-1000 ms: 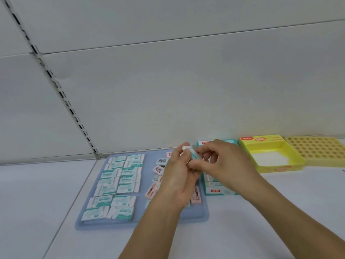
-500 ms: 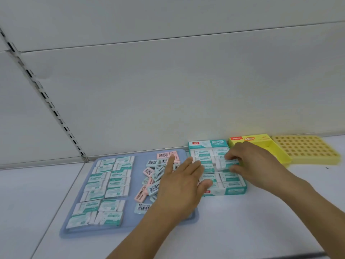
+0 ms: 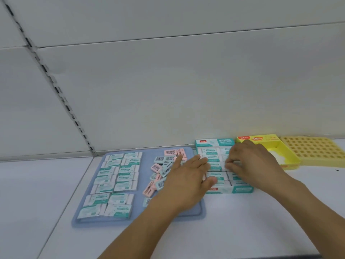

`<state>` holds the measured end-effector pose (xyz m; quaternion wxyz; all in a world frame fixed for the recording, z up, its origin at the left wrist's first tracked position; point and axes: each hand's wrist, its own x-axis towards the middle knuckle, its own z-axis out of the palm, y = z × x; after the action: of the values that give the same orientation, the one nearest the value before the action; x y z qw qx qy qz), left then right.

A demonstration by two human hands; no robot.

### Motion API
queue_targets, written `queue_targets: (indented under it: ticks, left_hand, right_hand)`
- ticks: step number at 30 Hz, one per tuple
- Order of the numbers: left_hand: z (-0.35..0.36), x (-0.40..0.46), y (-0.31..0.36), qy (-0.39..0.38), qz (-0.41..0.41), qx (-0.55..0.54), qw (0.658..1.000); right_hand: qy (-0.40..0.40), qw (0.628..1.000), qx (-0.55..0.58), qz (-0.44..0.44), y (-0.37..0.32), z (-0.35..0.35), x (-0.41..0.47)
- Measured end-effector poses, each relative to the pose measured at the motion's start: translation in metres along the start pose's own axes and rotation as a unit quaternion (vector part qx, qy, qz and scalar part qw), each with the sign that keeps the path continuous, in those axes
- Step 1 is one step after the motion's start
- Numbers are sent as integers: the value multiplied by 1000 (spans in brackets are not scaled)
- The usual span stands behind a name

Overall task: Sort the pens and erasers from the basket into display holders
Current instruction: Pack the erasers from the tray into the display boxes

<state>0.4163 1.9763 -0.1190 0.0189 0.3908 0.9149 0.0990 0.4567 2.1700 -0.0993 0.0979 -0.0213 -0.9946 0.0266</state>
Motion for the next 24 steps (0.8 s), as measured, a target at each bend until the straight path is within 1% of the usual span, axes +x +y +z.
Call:
queue_targets:
  ticks: [2,4,5,7,9,11,13,14,17,24]
  left_hand:
    - [-5,-15,-7,47,-22,-66,996]
    - [-8,-40,-23,126,-44,-123,983]
    - [-10,-56,-34,155,-53,-142,976]
    - [-13,-88,-63,198,-73,-151,966]
    - [-18,-120,-96,220,-105,-144,959]
    - [-23,-149,-123,214,-155,-131,956]
    - [-29,-171,-141,185,-201,-122,954]
    - [-32,-179,-147,165,-210,-122,956]
    - [-38,-186,-154,105,-204,-119,966]
    - [-45,-186,-153,67,-214,-90,970]
  right_hand:
    - [74,993,88,-15,-16,-5,2]
    - [114,978,165,-61,-40,-9,6]
    - [108,970,202,-86,-55,-11,9]
    - [65,954,263,-127,-90,-12,14]
    - [25,944,280,-172,-123,-9,17]
    - [-22,940,266,-211,-153,1,18]
    - [-62,939,239,-238,-177,10,19]
    - [-75,940,225,-245,-187,13,20]
    - [-111,948,178,-239,-210,17,19]
    - [-156,956,108,-224,-227,7,8]
